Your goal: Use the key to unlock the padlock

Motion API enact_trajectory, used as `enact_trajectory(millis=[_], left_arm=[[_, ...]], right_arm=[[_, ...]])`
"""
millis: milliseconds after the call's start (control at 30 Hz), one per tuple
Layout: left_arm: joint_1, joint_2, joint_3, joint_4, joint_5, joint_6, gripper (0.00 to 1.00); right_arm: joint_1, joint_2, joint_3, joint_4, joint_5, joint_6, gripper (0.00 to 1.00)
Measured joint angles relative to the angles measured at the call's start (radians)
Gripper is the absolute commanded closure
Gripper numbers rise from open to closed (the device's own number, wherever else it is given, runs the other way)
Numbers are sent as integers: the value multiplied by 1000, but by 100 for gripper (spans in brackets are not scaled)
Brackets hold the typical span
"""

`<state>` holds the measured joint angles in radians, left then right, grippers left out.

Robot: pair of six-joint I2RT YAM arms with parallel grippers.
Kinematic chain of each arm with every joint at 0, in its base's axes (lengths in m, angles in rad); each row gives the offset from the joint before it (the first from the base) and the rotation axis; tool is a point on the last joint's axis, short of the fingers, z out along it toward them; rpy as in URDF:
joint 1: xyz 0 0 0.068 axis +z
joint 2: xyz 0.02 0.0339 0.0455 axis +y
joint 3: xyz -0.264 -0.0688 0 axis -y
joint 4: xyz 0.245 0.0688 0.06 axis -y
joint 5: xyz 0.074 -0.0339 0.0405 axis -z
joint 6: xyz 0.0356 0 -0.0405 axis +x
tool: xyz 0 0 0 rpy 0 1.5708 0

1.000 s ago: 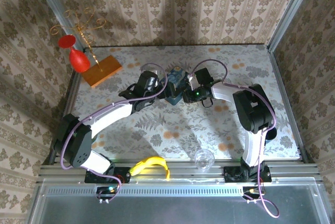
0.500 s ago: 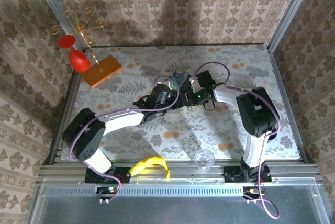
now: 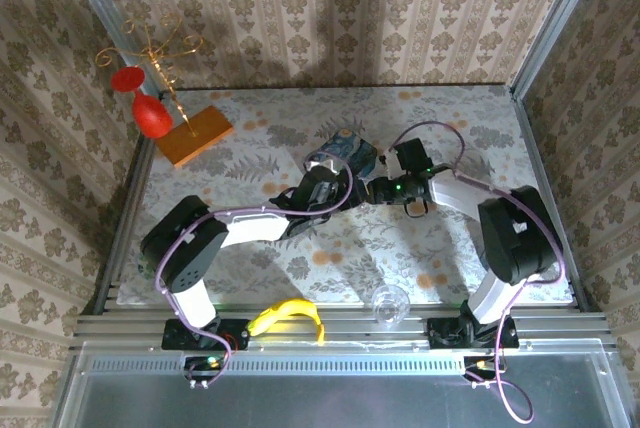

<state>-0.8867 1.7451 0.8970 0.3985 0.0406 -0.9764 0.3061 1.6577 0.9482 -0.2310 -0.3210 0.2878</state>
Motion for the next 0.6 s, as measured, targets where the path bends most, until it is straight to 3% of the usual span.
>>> enact_trajectory(millis=[333, 600], left_arm=[[10, 55, 20, -100, -86, -3, 38], [121, 35, 34, -152, -139, 74, 36]], right_arm=[[-42, -143, -49, -55, 41, 72, 46], [-42, -154, -50, -65, 54, 99, 46]])
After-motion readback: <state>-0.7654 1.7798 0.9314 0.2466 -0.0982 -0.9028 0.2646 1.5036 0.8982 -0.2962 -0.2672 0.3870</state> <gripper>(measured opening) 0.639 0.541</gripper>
